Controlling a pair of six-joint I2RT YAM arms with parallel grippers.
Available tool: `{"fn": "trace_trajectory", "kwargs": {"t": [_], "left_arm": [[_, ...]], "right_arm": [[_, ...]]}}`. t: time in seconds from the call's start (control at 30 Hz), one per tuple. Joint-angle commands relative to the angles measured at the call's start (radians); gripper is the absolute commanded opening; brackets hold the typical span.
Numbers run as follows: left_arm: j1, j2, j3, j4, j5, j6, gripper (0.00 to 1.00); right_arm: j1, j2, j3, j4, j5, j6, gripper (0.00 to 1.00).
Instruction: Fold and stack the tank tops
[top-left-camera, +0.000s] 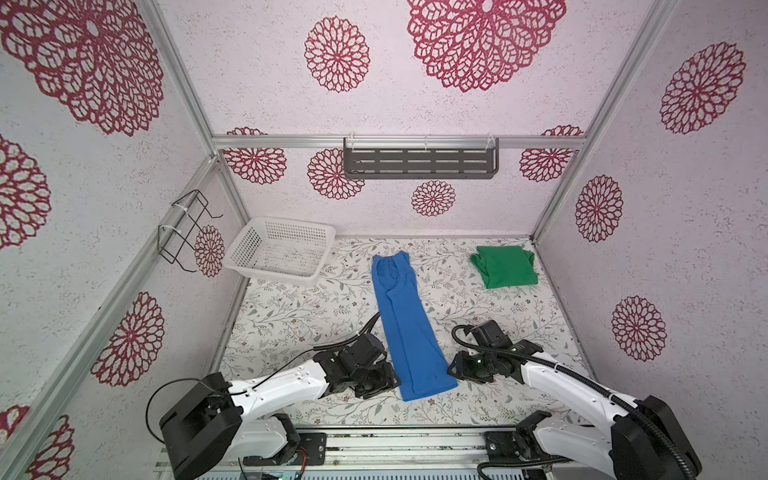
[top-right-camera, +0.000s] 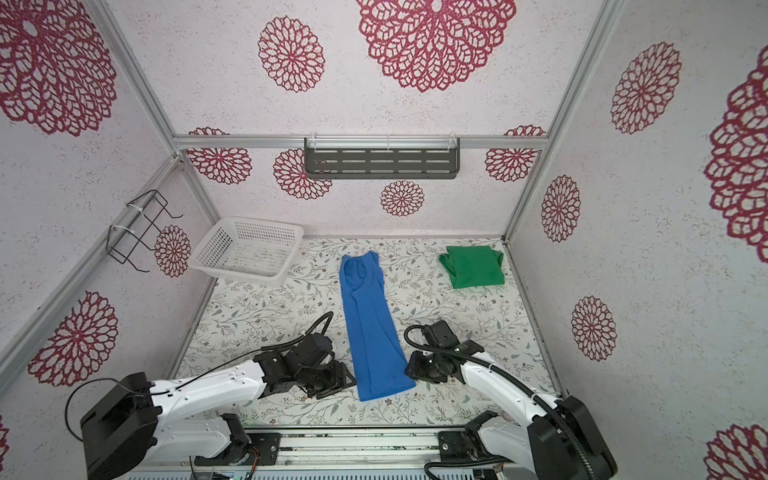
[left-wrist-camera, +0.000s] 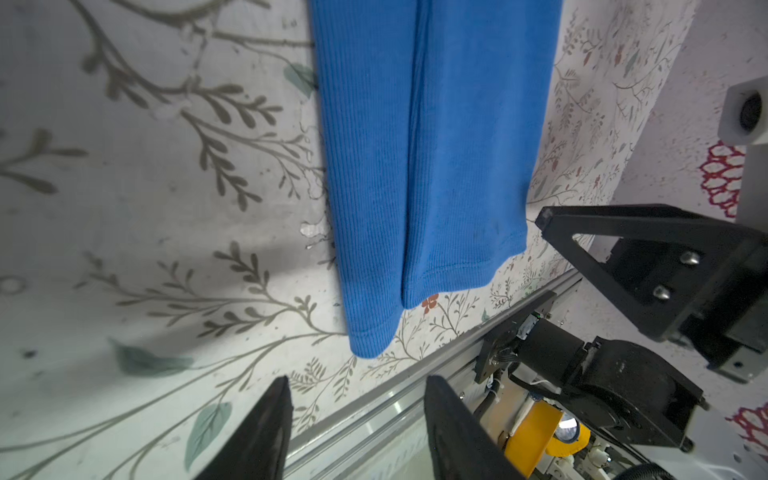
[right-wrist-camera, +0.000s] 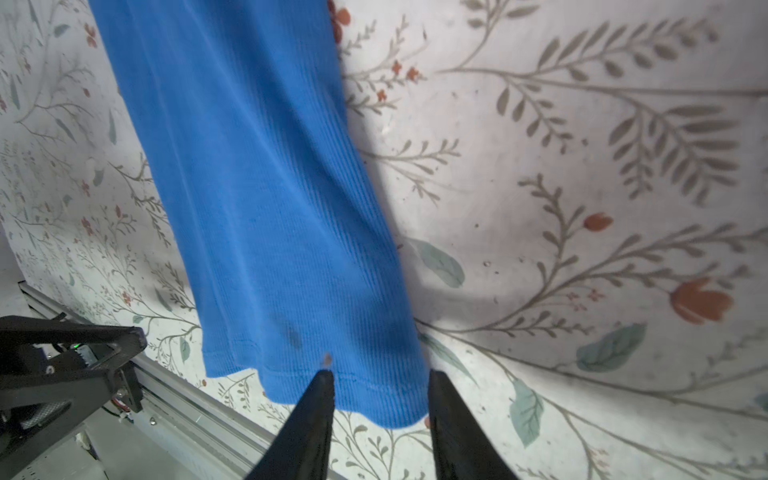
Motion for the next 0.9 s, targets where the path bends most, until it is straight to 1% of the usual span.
{"fn": "trace_trajectory", "kwargs": {"t": [0.0,0.1,0.13,0.2,0.3,0.37,0.4,0.43,0.5,0.57,0.6,0.67,0.8,0.87], "left_arm": [[-0.017,0.067,0.000,0.112,0.017,-0.065,0.54],[-0.021,0.120,0.009,0.142,0.019,-0.069,0.53],[-0.024,0.131,0.014,0.141,0.019,-0.070,0.52],[-0.032,0.149,0.022,0.132,0.018,-0.068,0.47],[-0.040,0.164,0.021,0.150,0.026,-0.077,0.36],[-0.045,0.172,0.024,0.158,0.033,-0.083,0.26],[-0.049,0.175,0.027,0.154,0.036,-0.083,0.23],[-0.051,0.178,0.031,0.142,0.038,-0.078,0.19],[-0.054,0.183,0.041,0.102,0.036,-0.061,0.12],[-0.054,0.176,0.044,0.063,0.031,-0.042,0.03],[-0.054,0.170,0.042,0.049,0.028,-0.037,0.00],[-0.052,0.148,0.039,0.010,0.019,-0.023,0.00],[-0.034,0.090,0.016,-0.068,0.002,0.000,0.00],[-0.022,0.040,-0.007,-0.119,-0.010,0.008,0.00]], "right_arm": [[-0.007,-0.043,-0.018,-0.029,-0.007,0.022,0.40],[-0.007,-0.044,-0.040,-0.016,-0.007,0.029,0.44],[-0.007,-0.043,-0.046,-0.006,-0.012,0.031,0.44],[-0.007,-0.041,-0.054,0.017,-0.022,0.035,0.44],[-0.007,-0.036,-0.056,0.035,-0.024,0.035,0.44],[-0.006,-0.028,-0.058,0.042,-0.033,0.035,0.42],[-0.006,-0.024,-0.060,0.046,-0.038,0.038,0.41],[-0.004,-0.023,-0.063,0.050,-0.042,0.041,0.38],[-0.002,-0.028,-0.071,0.054,-0.049,0.048,0.27],[0.006,-0.040,-0.077,0.062,-0.056,0.062,0.13],[0.013,-0.047,-0.079,0.066,-0.059,0.068,0.08],[0.035,-0.054,-0.081,0.073,-0.054,0.083,0.00],[0.105,-0.055,-0.082,0.084,-0.032,0.129,0.00],[0.167,-0.058,-0.078,0.102,-0.011,0.176,0.00]]}}
